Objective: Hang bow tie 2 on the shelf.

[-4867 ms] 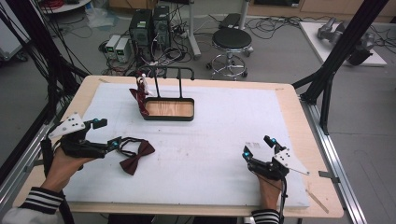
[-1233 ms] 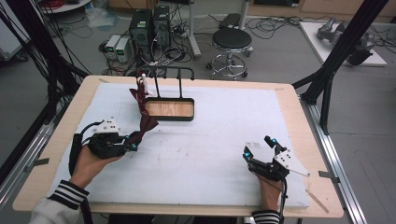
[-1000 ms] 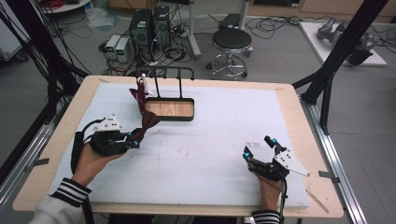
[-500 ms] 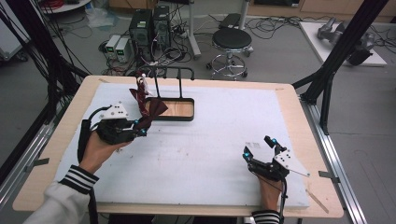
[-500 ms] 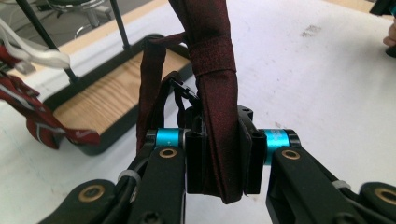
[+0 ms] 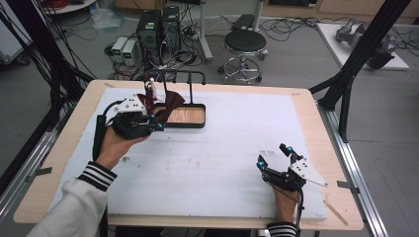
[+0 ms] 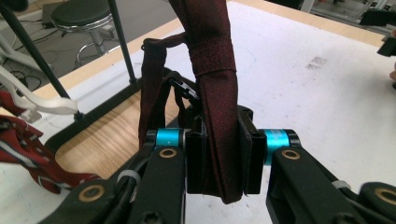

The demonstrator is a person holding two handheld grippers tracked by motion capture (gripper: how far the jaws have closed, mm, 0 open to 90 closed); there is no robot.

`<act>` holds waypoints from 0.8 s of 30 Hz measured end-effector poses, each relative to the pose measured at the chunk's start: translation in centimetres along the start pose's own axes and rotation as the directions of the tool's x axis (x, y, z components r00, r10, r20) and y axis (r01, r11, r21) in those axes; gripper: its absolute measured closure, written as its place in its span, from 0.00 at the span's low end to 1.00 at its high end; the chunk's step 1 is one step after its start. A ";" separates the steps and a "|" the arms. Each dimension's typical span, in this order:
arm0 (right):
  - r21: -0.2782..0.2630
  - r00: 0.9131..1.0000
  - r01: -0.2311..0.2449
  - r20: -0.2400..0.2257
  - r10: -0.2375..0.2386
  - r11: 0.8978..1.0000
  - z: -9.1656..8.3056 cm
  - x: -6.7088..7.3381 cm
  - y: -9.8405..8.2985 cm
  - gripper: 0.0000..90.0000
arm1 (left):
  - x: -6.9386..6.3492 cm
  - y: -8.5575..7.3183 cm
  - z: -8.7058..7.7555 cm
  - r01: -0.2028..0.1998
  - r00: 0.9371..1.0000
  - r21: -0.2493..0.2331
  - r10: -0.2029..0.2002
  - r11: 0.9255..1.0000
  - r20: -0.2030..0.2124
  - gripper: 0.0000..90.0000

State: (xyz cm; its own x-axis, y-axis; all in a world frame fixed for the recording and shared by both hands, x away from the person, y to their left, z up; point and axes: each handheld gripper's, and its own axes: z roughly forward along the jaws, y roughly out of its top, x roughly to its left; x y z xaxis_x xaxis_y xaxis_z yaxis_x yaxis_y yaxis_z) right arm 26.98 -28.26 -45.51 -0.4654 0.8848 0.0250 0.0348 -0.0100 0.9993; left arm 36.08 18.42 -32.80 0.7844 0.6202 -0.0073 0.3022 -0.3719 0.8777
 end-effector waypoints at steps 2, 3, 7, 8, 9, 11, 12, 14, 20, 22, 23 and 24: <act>0.000 1.000 0.001 0.000 -0.001 1.000 0.0 0.0 0.0 0.12 | 0.2 0.6 0.3 0.001 1.000 -0.004 -0.001 1.000 0.000 0.85; 0.000 1.000 0.001 0.000 -0.001 1.000 0.0 0.0 0.0 0.12 | 0.2 0.6 0.3 0.001 1.000 -0.004 -0.001 1.000 0.000 0.85; 0.000 1.000 0.000 0.000 0.000 1.000 0.0 0.0 0.0 0.12 | 0.3 1.6 0.9 -0.007 1.000 -0.010 0.007 1.000 0.004 0.85; 0.000 1.000 -0.001 0.000 0.001 1.000 0.0 0.0 0.0 0.12 | 0.3 1.8 1.0 -0.012 1.000 -0.011 0.012 1.000 0.003 0.85; 0.000 1.000 -0.001 0.000 0.001 1.000 0.0 0.0 0.0 0.12 | 0.3 2.1 1.2 -0.017 1.000 -0.015 0.017 1.000 0.004 0.85; 0.000 1.000 0.000 0.001 0.000 1.000 0.0 0.0 0.0 0.12 | 0.3 2.5 1.5 -0.019 1.000 -0.017 0.019 1.000 0.004 0.85; 0.000 1.000 -0.001 0.001 0.001 1.000 0.0 0.0 0.0 0.12 | 0.3 2.7 1.7 -0.020 1.000 -0.018 0.020 1.000 0.005 0.85; -0.001 1.000 -0.002 0.000 0.002 1.000 0.0 0.0 0.0 0.12 | 0.4 3.0 2.1 -0.022 1.000 -0.018 0.023 1.000 0.003 0.85; -0.002 1.000 -0.002 0.000 0.002 1.000 0.0 0.0 0.0 0.12 | 0.8 3.9 2.9 -0.006 1.000 -0.038 0.006 0.999 -0.010 0.85; -0.001 1.000 0.000 0.001 0.000 1.000 0.0 0.0 0.0 0.12 | 1.1 4.2 3.0 -0.003 1.000 -0.050 0.002 0.999 -0.021 0.85; -0.001 1.000 0.000 0.001 0.000 1.000 0.0 0.0 0.0 0.12 | 1.1 4.2 3.0 -0.003 1.000 -0.050 0.002 0.999 -0.021 0.85; -0.001 1.000 -0.001 0.000 0.001 1.000 0.0 0.0 0.0 0.12 | 1.2 4.3 3.1 -0.003 1.000 -0.054 0.002 0.999 -0.026 0.85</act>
State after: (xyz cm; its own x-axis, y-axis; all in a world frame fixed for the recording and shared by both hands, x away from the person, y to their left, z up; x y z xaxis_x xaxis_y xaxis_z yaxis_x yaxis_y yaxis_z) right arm 26.95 -28.25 -45.52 -0.4650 0.8849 0.0256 0.0343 -0.0109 0.9994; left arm 39.98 15.43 -30.53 0.7704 0.6375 0.0069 0.2701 -0.3361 0.9023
